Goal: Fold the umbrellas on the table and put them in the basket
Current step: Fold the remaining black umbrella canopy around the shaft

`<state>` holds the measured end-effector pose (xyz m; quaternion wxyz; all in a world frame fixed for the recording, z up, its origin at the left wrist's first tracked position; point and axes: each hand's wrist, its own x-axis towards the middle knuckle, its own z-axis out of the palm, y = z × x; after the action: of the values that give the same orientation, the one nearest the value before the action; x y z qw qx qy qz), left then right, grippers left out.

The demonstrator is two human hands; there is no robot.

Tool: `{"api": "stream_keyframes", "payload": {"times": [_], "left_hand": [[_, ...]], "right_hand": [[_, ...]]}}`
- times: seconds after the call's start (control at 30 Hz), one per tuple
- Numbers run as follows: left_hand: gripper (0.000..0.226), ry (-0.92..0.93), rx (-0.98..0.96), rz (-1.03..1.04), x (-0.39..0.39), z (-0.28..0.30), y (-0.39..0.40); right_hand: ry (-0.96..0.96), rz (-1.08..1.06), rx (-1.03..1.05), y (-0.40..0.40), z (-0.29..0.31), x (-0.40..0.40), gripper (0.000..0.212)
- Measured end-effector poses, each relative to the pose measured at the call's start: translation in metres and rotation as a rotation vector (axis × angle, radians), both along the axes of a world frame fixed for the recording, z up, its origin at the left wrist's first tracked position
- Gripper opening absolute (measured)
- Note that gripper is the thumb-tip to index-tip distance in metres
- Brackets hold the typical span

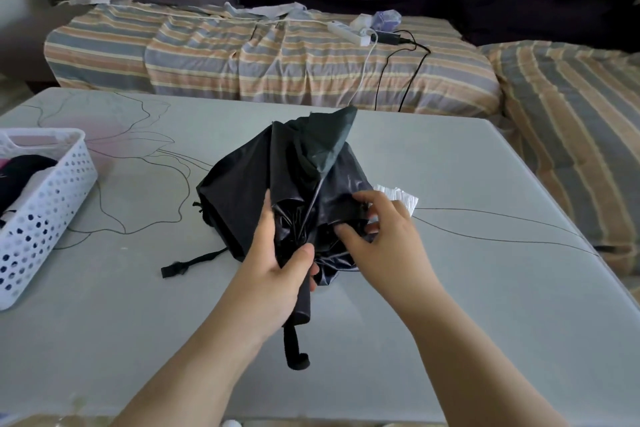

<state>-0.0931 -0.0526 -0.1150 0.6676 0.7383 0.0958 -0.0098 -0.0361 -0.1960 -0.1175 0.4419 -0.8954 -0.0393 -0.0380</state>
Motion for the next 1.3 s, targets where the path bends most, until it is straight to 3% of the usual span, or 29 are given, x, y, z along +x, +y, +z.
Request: {"api": "stream_keyframes", "payload": {"times": [0.07, 0.13, 0.27, 0.4, 0.47, 0.57, 0.67, 0.73, 0.87, 0.93, 1.0, 1.03, 1.13, 1.2, 1.3], "left_hand": [[0.085, 0.004, 0.077, -0.016, -0.003, 0.002, 0.0], [0.09, 0.002, 0.086, -0.005, -0.006, 0.004, -0.001], [0.083, -0.043, -0.046, 0.021, -0.003, 0.008, 0.001], [0.059, -0.055, -0.105, 0.052, 0.002, 0.004, 0.002], [0.055, -0.062, -0.07, 0.066, 0.003, 0.002, 0.003], [0.058, -0.104, 0.05, 0.03, 0.003, 0.001, 0.007], [0.062, -0.129, 0.143, -0.025, 0.001, 0.004, 0.01], [0.062, -0.106, 0.096, 0.001, 0.002, 0.004, 0.012], [0.061, -0.079, -0.119, 0.137, 0.005, 0.003, 0.012], [0.06, -0.105, -0.163, 0.144, 0.006, 0.003, 0.01], [0.06, -0.137, -0.146, 0.116, 0.005, 0.004, 0.008], [0.061, -0.152, -0.125, 0.108, 0.006, 0.005, 0.008], [0.064, -0.157, -0.136, 0.135, 0.007, 0.005, 0.011], [0.065, -0.121, -0.198, 0.147, 0.008, 0.005, 0.011], [0.062, -0.083, -0.157, 0.146, 0.005, 0.005, 0.007]], "right_hand": [[-0.062, -0.036, -0.077, 0.002, -0.001, 0.003, 0.033], [-0.173, -0.039, -0.157, 0.003, -0.002, 0.005, 0.022], [-0.45, -0.063, -0.12, -0.007, 0.003, 0.008, 0.021], [-0.659, -0.124, -0.123, -0.017, 0.011, 0.007, 0.03], [-0.571, -0.228, -0.052, -0.02, 0.012, 0.01, 0.027], [-0.149, -0.364, 0.131, -0.019, 0.011, 0.014, 0.016], [0.008, -0.223, 0.09, -0.014, 0.011, 0.016, 0.022], [-0.051, -0.182, 0.124, -0.01, 0.015, 0.014, 0.035], [-0.466, -0.193, 0.136, -0.007, 0.031, -0.001, 0.047], [-0.375, -0.243, 0.24, -0.008, 0.033, -0.002, 0.044], [-0.065, -0.293, 0.289, -0.014, 0.027, 0.002, 0.027], [-0.01, -0.288, 0.26, -0.016, 0.026, 0.003, 0.02], [-0.289, -0.249, 0.211, -0.013, 0.037, -0.004, 0.033], [-0.278, -0.213, 0.449, -0.01, 0.039, -0.008, 0.05], [0.153, -0.282, 1.05, -0.008, 0.028, -0.002, 0.046]]}}
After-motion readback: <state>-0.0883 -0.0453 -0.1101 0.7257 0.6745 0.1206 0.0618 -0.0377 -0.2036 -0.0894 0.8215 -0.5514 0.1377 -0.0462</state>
